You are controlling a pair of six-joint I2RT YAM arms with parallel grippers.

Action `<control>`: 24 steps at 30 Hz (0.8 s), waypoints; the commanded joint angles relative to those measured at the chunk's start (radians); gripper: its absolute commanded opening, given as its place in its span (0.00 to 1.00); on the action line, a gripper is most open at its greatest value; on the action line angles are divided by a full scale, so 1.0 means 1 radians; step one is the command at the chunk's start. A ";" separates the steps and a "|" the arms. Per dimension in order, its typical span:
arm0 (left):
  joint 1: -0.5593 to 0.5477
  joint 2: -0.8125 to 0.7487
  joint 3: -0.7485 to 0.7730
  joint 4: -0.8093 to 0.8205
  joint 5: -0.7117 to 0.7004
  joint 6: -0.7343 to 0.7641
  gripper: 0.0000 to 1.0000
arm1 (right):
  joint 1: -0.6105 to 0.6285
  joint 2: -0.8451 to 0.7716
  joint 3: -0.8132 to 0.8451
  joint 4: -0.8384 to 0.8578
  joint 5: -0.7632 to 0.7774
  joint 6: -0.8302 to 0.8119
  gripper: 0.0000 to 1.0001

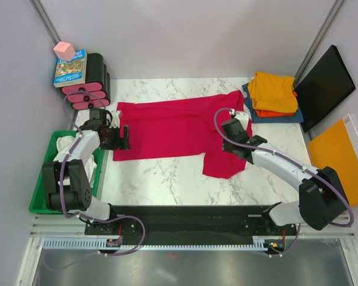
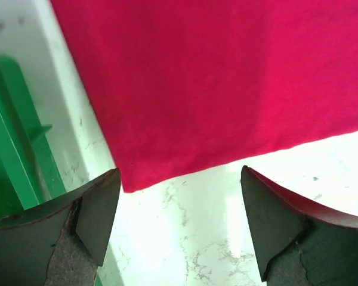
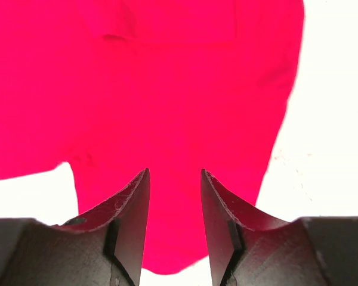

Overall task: Fold and stack the t-shirts
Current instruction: Grap the side of the flattened tshirt closest away from the robot with both arms

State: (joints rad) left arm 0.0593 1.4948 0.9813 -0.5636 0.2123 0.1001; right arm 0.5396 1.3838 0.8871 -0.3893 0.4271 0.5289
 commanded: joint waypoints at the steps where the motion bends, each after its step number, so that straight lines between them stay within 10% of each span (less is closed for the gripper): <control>1: 0.039 0.028 -0.058 0.036 -0.056 -0.013 0.88 | 0.005 -0.095 -0.042 -0.048 0.039 0.040 0.47; 15: 0.065 0.156 0.022 -0.068 -0.010 -0.004 0.74 | 0.005 -0.262 -0.168 -0.115 0.093 0.106 0.46; 24: 0.066 0.159 0.025 -0.078 -0.001 0.007 0.16 | 0.005 -0.295 -0.174 -0.146 0.084 0.135 0.40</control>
State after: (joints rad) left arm 0.1184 1.6554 0.9737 -0.6281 0.1932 0.0967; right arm 0.5415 1.1320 0.7139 -0.5163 0.4950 0.6331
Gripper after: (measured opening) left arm 0.229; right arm 0.393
